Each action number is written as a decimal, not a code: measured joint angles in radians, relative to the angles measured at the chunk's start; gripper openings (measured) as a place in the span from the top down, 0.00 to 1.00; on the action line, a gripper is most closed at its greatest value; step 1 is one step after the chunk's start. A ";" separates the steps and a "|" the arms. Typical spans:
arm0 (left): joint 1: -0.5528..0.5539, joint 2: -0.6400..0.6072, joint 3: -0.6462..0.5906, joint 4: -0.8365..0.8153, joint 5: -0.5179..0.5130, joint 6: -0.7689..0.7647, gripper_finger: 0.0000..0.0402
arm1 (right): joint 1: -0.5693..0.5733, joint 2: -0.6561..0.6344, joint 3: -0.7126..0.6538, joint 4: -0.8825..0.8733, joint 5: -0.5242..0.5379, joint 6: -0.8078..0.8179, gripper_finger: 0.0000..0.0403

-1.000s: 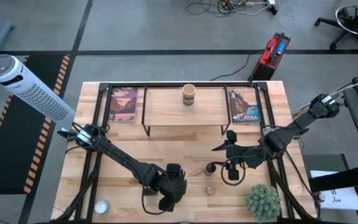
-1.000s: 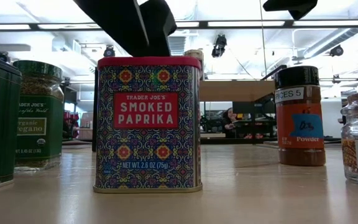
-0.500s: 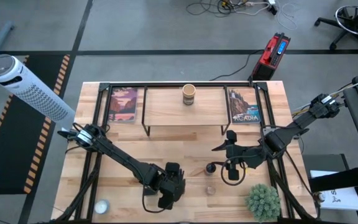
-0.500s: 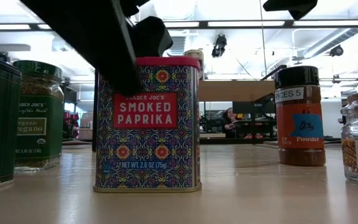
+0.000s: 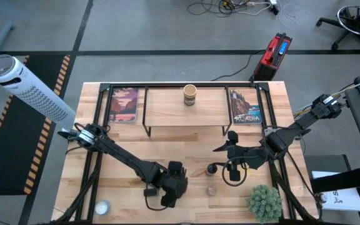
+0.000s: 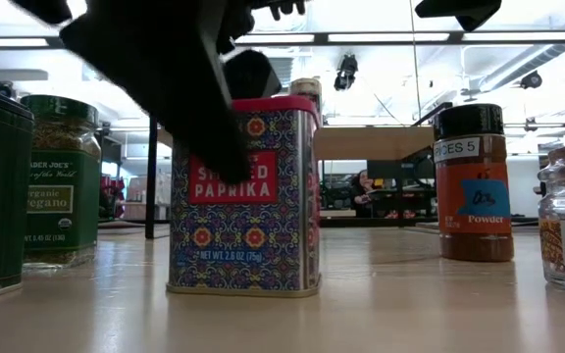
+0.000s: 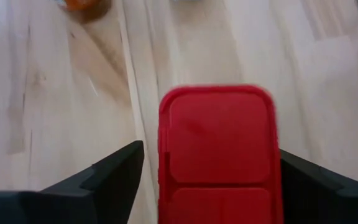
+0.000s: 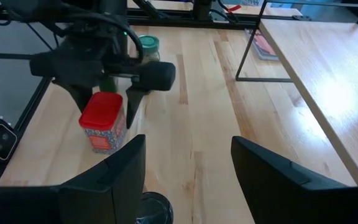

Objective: Shelf spices
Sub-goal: Put the red seasoning can on the shelf

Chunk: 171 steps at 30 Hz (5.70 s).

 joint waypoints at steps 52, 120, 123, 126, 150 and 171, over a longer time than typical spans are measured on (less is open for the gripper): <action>0.077 -0.038 -0.021 0.039 0.116 0.050 0.50 | 0.000 0.001 0.000 0.001 0.000 0.002 0.47; 0.641 -0.078 0.480 -0.387 0.027 0.480 0.49 | 0.095 0.041 -0.001 0.030 0.079 0.002 0.47; 0.649 -0.078 0.480 -0.391 0.026 0.482 0.49 | 0.095 0.041 -0.001 0.031 0.079 0.001 0.47; 0.657 -0.078 0.474 -0.393 0.026 0.492 0.49 | 0.095 0.041 -0.001 0.030 0.078 0.001 0.47; 0.673 -0.079 0.423 -0.385 0.026 0.506 0.43 | 0.097 0.041 0.000 0.030 0.078 0.000 0.47; 0.644 -0.080 0.465 -0.380 -0.027 0.568 0.28 | 0.096 0.041 0.000 0.030 0.080 0.000 0.47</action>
